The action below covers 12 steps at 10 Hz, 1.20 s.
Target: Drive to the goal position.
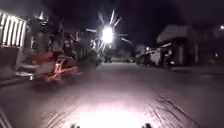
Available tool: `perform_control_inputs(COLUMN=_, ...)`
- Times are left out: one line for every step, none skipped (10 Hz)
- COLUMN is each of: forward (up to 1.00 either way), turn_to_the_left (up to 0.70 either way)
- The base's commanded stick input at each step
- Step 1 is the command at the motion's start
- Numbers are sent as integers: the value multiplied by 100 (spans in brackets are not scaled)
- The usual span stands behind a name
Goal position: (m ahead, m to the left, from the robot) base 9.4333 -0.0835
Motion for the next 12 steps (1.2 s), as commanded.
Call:
perform_control_inputs(forward=85, turn_to_the_left=0)
perform_control_inputs(forward=85, turn_to_the_left=0)
perform_control_inputs(forward=85, turn_to_the_left=0)
perform_control_inputs(forward=85, turn_to_the_left=0)
perform_control_inputs(forward=85, turn_to_the_left=0)
perform_control_inputs(forward=85, turn_to_the_left=-12)
perform_control_inputs(forward=85, turn_to_the_left=-32)
perform_control_inputs(forward=85, turn_to_the_left=-31)
perform_control_inputs(forward=85, turn_to_the_left=-8)
perform_control_inputs(forward=85, turn_to_the_left=-2)
perform_control_inputs(forward=85, turn_to_the_left=0)
perform_control_inputs(forward=85, turn_to_the_left=0)
